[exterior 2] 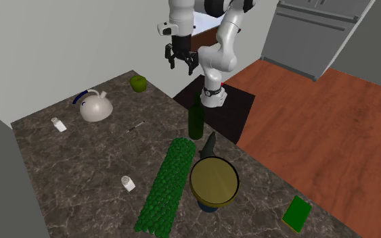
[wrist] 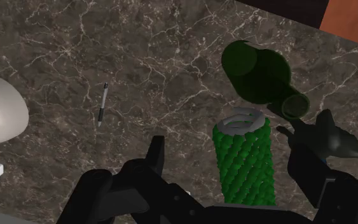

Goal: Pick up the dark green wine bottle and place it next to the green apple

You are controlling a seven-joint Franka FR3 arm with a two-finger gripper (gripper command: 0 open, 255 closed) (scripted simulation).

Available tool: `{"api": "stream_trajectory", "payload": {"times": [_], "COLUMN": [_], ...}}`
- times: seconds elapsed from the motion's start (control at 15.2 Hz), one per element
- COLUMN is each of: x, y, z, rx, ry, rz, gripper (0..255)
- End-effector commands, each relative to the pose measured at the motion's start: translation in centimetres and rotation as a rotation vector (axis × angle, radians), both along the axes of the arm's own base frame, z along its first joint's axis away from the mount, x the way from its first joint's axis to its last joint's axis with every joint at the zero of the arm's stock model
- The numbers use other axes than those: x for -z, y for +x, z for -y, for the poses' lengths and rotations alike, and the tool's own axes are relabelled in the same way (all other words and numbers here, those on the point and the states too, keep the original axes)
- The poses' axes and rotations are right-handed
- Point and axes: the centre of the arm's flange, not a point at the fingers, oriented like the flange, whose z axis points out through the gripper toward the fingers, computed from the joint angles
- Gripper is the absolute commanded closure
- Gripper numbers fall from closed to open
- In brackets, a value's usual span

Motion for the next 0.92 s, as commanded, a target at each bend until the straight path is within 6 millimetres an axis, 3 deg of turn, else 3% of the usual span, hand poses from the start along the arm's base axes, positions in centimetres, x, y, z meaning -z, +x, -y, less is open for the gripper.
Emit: {"api": "stream_trajectory", "payload": {"times": [0.0,0.59,0.86], "x": [0.0,8.4,10.1], "y": [0.0,-2.5,-2.3], "z": [0.0,-8.0,-8.0], "rx": [0.0,0.138,0.139], "ry": [0.0,0.028,0.028], "rz": [0.0,0.054,0.055], "gripper": [0,0,0]}}
